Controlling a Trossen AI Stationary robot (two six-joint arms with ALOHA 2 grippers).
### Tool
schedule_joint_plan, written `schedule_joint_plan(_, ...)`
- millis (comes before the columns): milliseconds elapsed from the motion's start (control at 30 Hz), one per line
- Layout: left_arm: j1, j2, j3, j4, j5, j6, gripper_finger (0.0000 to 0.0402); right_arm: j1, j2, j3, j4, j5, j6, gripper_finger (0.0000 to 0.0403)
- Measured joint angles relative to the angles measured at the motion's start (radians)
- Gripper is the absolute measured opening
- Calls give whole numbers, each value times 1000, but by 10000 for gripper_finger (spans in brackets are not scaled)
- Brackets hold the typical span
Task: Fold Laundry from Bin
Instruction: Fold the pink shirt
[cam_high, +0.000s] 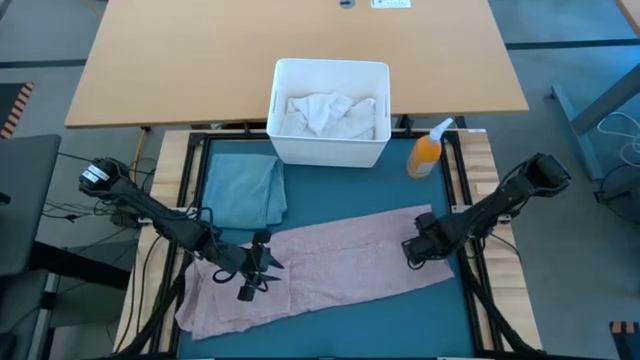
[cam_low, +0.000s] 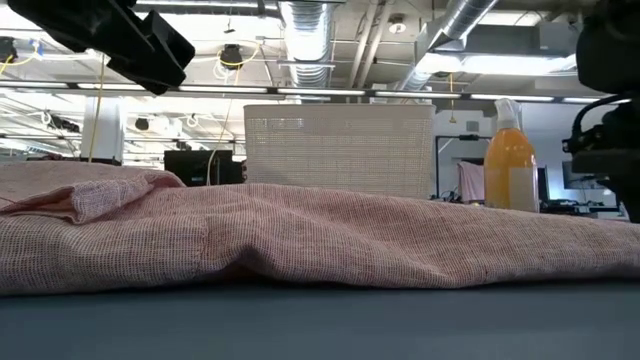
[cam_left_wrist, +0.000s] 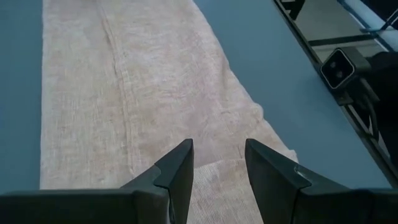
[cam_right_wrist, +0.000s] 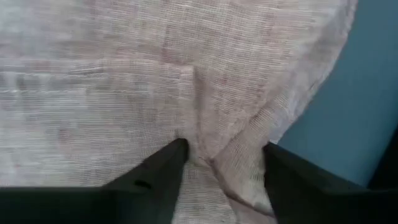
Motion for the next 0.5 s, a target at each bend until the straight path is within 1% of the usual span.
schedule_joint_plan(67,2,0,0,0,10,-1,134,0,1,0,16,11,-20,188)
schedule_joint_plan(233,2,0,0,0,34,-12,134,0,3,-1,58,35,-66,63)
schedule_joint_plan(300,2,0,0,-1,34,-13,134,0,3,0,60,45,-74,26)
schedule_joint_plan(367,2,0,0,-1,34,-17,134,-1,6,10,54,70,-86,22)
schedule_joint_plan(433,2,0,0,-5,34,-21,134,-9,9,37,36,110,-105,27)
schedule_joint_plan(500,2,0,0,-10,35,-37,134,-18,14,76,-15,113,-136,31)
